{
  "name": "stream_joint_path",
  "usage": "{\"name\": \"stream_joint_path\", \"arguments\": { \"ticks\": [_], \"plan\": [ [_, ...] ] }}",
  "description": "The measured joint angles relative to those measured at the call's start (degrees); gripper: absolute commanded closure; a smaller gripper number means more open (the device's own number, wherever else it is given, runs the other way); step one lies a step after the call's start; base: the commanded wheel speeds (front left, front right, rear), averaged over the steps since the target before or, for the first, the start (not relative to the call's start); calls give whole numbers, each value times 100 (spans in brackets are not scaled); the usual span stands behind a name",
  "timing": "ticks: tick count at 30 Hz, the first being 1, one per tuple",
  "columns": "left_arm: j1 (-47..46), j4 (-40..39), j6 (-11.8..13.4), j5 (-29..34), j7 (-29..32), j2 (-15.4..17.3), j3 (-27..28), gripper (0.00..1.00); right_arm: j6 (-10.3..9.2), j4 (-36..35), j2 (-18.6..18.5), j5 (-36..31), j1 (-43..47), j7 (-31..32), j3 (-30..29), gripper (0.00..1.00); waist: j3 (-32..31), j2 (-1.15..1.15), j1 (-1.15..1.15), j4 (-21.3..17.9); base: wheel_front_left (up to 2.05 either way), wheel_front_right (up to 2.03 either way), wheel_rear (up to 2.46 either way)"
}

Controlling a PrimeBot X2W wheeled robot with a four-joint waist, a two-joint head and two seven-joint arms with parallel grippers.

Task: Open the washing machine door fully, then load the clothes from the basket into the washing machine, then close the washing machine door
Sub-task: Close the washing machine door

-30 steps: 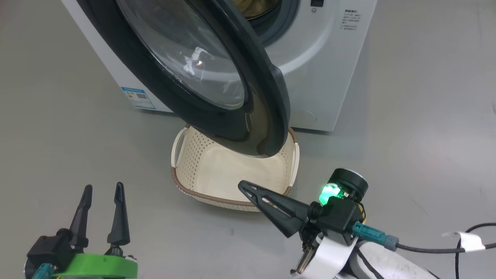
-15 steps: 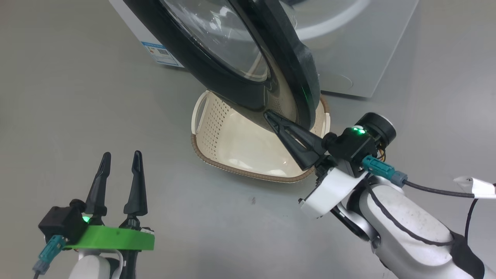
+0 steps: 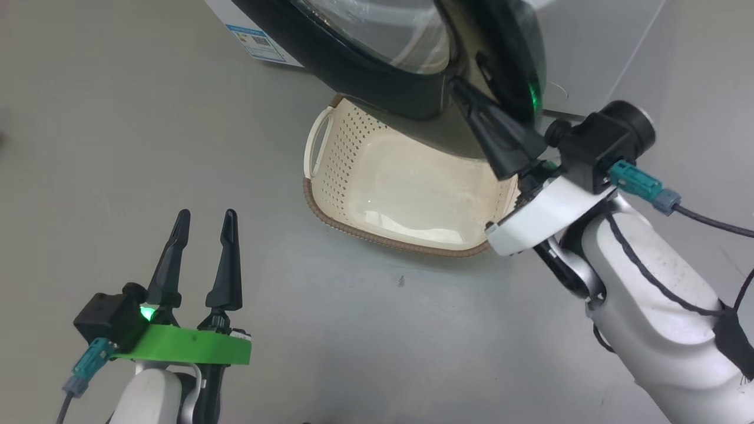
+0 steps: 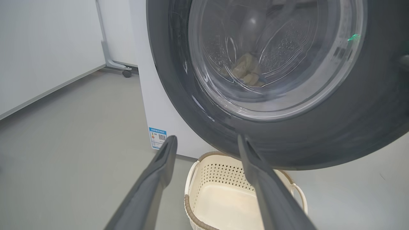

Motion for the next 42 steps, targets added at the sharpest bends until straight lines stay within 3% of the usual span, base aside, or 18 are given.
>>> {"name": "stream_joint_path", "arguments": {
  "ticks": [13,36,42],
  "plan": [
    [-143,-56,0,-98,-1,109,-209,0,-501,269,115,-98,-769,-120,-558,100,311,0,0,-143,0,0,0],
    [-690,-162,0,-405,-1,129,-545,0,-547,928,323,-134,-2721,-181,-1004,100,1159,0,0,-202,0,0,0],
    [-825,-135,0,-409,-1,131,-639,0,-436,1188,380,-121,-2890,-338,-1003,100,1208,0,0,-201,0,0,0]
  ]
}}
